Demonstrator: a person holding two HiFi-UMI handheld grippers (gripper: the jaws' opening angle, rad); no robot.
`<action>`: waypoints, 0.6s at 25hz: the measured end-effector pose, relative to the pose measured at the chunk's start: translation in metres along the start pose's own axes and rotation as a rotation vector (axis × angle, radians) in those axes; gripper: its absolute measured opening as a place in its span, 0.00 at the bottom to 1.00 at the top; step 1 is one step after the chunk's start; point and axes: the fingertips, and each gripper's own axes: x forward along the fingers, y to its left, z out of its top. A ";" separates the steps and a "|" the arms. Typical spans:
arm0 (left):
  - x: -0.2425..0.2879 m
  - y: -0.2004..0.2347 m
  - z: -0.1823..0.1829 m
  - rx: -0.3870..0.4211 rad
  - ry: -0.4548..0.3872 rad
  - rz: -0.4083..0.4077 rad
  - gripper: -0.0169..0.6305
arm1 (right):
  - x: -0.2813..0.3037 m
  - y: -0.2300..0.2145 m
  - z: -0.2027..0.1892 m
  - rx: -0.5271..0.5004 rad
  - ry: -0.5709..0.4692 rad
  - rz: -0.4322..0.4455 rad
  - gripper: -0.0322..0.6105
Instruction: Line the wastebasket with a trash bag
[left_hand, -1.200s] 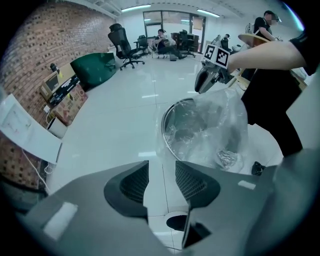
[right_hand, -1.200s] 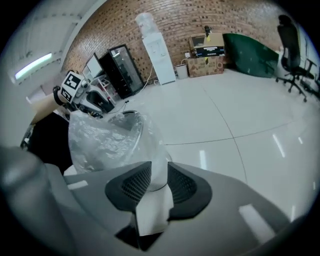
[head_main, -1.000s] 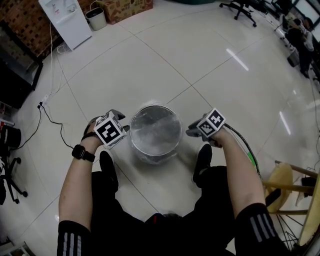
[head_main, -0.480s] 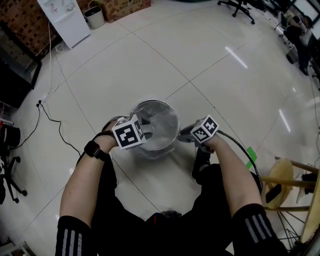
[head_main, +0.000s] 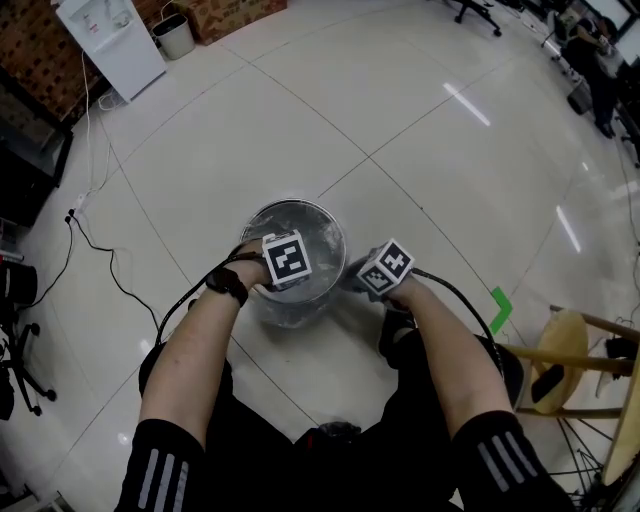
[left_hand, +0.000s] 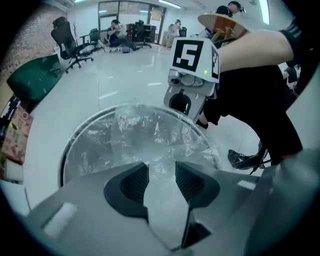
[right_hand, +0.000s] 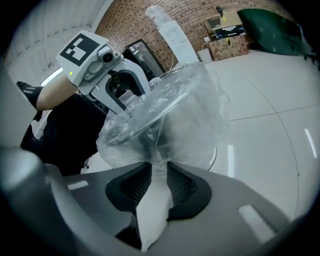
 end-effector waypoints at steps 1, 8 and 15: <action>0.007 0.000 0.001 -0.003 0.009 -0.011 0.27 | 0.001 -0.003 0.000 0.002 -0.001 -0.010 0.22; 0.056 -0.018 -0.017 -0.079 0.150 -0.151 0.27 | 0.006 -0.008 -0.005 0.020 -0.026 -0.028 0.22; 0.099 -0.010 -0.028 -0.117 0.210 -0.159 0.28 | 0.012 -0.005 -0.013 0.023 -0.044 -0.007 0.22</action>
